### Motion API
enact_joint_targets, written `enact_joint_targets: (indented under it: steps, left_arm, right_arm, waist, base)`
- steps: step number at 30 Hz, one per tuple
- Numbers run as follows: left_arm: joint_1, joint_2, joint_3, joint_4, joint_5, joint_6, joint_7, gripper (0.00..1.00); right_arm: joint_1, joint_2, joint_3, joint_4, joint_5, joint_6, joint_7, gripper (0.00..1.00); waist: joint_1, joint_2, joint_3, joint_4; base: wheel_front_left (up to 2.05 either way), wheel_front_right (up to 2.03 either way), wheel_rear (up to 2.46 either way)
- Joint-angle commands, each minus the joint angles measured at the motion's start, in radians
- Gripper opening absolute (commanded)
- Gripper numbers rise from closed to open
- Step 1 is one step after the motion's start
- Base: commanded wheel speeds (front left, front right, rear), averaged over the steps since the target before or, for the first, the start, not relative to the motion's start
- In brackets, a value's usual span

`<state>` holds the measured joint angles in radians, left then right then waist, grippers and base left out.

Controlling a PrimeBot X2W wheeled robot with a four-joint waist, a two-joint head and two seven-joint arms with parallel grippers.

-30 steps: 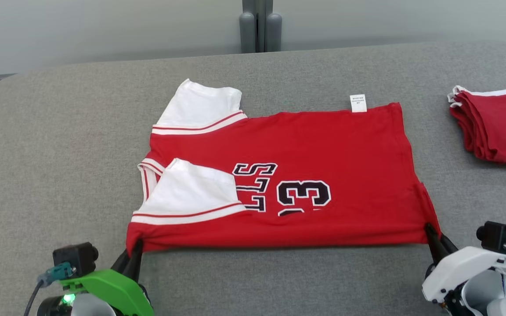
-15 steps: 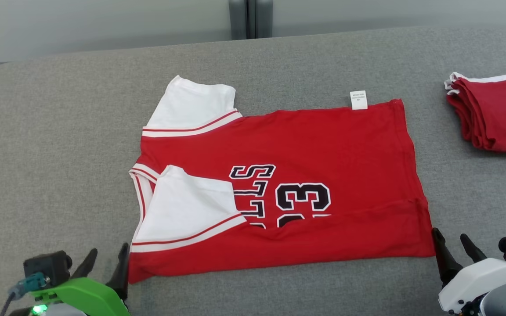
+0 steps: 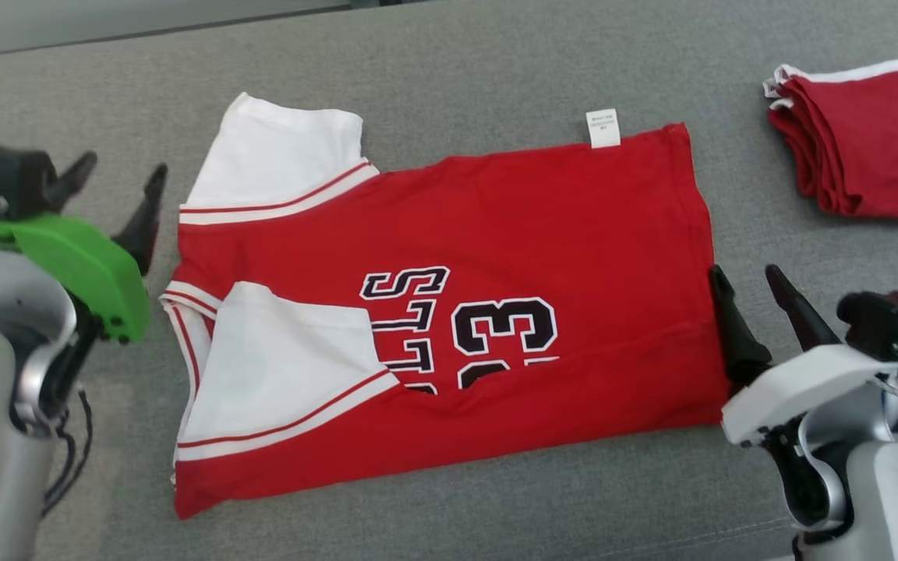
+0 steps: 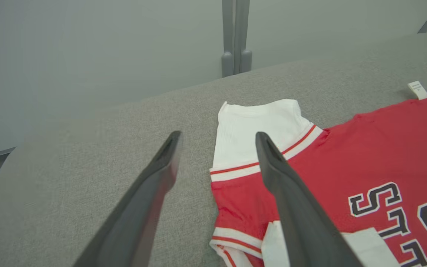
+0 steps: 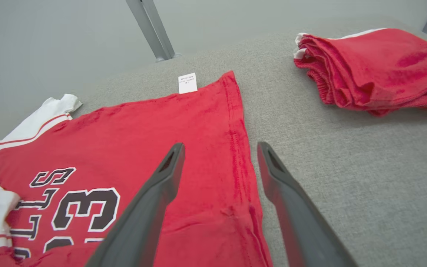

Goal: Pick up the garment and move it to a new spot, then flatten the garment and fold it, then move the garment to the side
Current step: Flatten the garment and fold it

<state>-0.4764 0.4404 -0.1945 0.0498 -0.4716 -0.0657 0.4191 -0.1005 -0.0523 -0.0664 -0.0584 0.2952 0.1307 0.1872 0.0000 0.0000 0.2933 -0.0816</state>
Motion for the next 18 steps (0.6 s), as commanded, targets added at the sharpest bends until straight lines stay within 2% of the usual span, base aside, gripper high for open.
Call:
enact_joint_targets:
  steps: [1, 8, 12, 18]
  left_arm:
    - [-0.059, 0.021, -0.001, 0.028, 0.011, -0.009, 0.027, 1.00]
    - [-0.267, 0.088, -0.043, 0.168, 0.000, -0.047, 0.147, 1.00]
    - [-0.301, 0.115, -0.049, 0.207, -0.033, -0.055, 0.188, 1.00]
    - [-0.284, 0.148, -0.031, 0.234, -0.057, -0.057, 0.167, 1.00]
  right_arm:
    - [-0.037, -0.008, 0.027, 0.005, -0.010, 0.000, -0.009, 1.00]
    - [-0.169, -0.016, 0.153, 0.063, -0.007, 0.000, -0.058, 1.00]
    - [-0.210, -0.015, 0.199, 0.092, 0.004, 0.000, -0.090, 1.00]
    - [-0.236, -0.015, 0.233, 0.129, 0.018, 0.000, -0.136, 1.00]
  waist:
    - [0.0000, 0.0000, 0.082, -0.073]
    - [0.0000, 0.0000, 0.190, -0.169]
    - [0.0000, 0.0000, 0.233, -0.207]
    - [0.0000, 0.0000, 0.266, -0.235]
  base:
    - [0.00, 0.00, 0.00]
    - [0.00, 0.00, 0.00]
    - [0.00, 0.00, 0.00]
    - [0.00, 0.00, 0.00]
